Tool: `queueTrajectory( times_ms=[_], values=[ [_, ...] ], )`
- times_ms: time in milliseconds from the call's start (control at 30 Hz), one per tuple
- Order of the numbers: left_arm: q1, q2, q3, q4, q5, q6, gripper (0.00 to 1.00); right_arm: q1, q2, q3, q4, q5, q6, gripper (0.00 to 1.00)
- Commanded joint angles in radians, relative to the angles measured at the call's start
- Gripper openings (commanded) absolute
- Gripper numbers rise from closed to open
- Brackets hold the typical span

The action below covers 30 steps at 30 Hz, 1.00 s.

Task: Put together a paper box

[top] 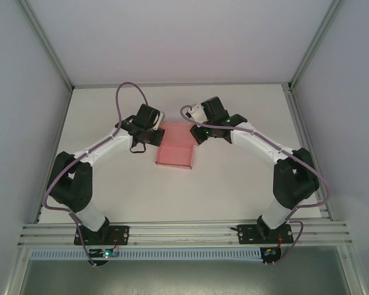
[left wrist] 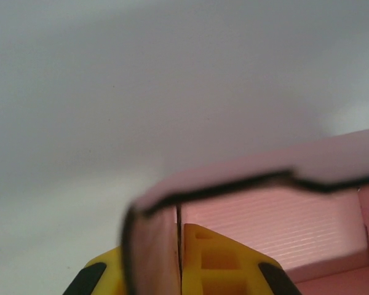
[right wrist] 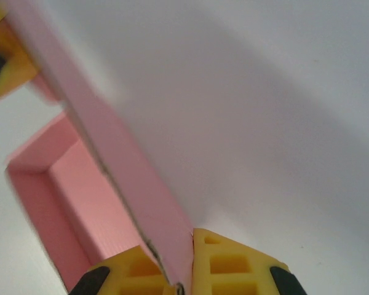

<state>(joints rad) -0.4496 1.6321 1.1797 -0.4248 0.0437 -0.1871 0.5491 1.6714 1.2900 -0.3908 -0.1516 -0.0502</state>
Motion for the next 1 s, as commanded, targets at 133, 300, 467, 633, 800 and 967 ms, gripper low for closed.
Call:
queueTrajectory(
  times_ms=[133,300,467,633,800,967],
  values=[
    [-0.085,-0.051,-0.06,0.129,-0.032,-0.164,0.0,0.105,0.047,-0.058,0.365,0.268,0.544,0.0],
    [-0.09,-0.034,-0.111,0.188,-0.008,-0.206,0.0,0.195,0.015,-0.191,0.514,0.408,0.56,0.0],
    [-0.107,-0.063,-0.228,0.274,-0.001,-0.228,0.0,0.235,-0.044,-0.401,0.713,0.504,0.495,0.0],
    [-0.131,-0.118,-0.355,0.31,0.011,-0.2,0.01,0.284,-0.094,-0.611,0.987,0.464,0.343,0.0],
    [-0.158,-0.186,-0.403,0.266,0.005,-0.23,0.08,0.347,-0.133,-0.735,1.103,0.541,0.218,0.0],
    [-0.163,-0.288,-0.38,0.103,-0.022,-0.266,0.31,0.366,-0.163,-0.817,1.174,0.575,0.153,0.0]
  ],
)
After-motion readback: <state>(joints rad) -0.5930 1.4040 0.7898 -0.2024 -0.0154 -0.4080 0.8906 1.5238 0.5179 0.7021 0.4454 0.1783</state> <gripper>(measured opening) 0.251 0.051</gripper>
